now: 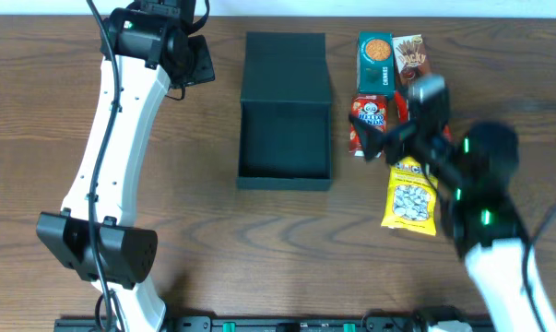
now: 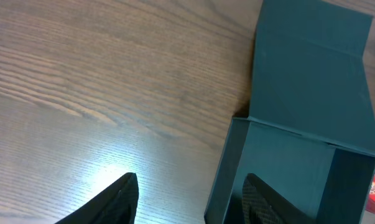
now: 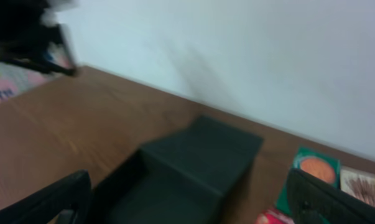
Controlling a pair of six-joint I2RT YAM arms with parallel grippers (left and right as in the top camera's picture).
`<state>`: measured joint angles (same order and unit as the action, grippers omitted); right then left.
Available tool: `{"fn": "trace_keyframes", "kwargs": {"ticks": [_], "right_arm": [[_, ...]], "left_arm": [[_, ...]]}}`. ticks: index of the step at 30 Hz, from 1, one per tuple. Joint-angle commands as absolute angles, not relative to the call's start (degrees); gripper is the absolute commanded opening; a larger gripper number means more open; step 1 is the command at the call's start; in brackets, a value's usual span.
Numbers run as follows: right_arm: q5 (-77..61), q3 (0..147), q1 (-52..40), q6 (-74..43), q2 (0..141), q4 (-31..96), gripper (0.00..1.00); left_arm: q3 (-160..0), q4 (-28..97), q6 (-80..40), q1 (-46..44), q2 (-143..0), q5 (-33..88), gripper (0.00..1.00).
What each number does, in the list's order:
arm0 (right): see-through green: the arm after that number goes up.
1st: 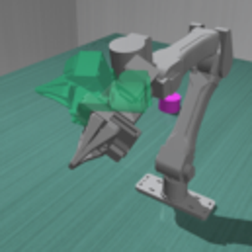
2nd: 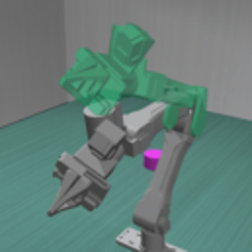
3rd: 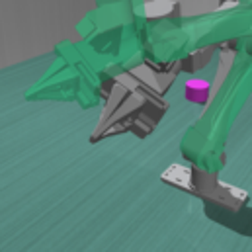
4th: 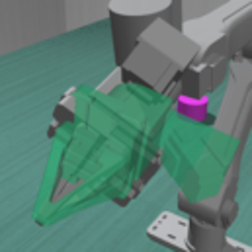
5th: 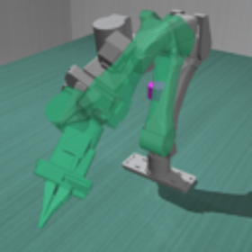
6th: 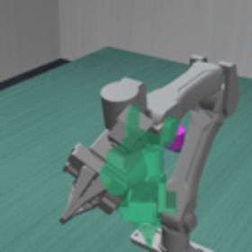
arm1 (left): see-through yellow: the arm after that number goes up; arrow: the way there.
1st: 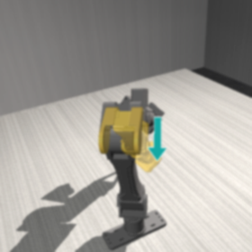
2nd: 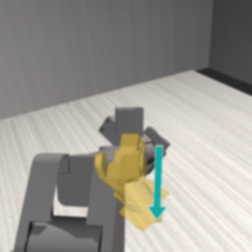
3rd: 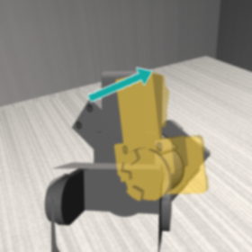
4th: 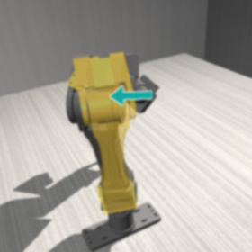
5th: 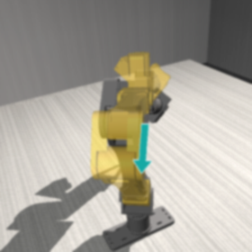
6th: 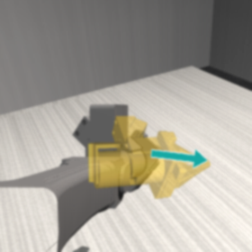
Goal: Pack container
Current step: 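Reach the right gripper to the teal coconut cookie box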
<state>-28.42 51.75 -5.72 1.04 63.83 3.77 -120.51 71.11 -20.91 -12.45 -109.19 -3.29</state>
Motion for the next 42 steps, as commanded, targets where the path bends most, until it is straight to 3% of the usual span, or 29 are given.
{"fn": "trace_keyframes", "kwargs": {"ticks": [1, 10, 15, 27, 42], "right_arm": [[-27.62, 63.07, -3.42, 4.58, 74.46, 8.56, 0.99], [-27.2, 94.37, -0.78, 5.41, 104.57, 22.52, 0.99], [-26.35, 104.6, -0.78, 4.69, 117.3, 27.03, 0.99], [-23.33, 105.58, -0.82, 4.97, 125.75, 34.0, 0.99], [-9.17, 105.58, -1.34, -1.91, 129.27, 30.3, 0.99]], "left_arm": [[-120.77, 71.11, -20.32, -12.12, -109.6, -3.38, 0.55], [-120.77, 71.11, -20.4, -12.12, -109.6, -3.33, 0.56], [-120.77, 71.09, -20.78, -12.12, -109.6, -3.36, 0.56], [-120.77, 72.2, -20.78, -12.12, -109.6, -3.33, 0.56], [-120.77, 71.96, -20.78, -12.12, -109.6, -3.36, 0.57]]}}
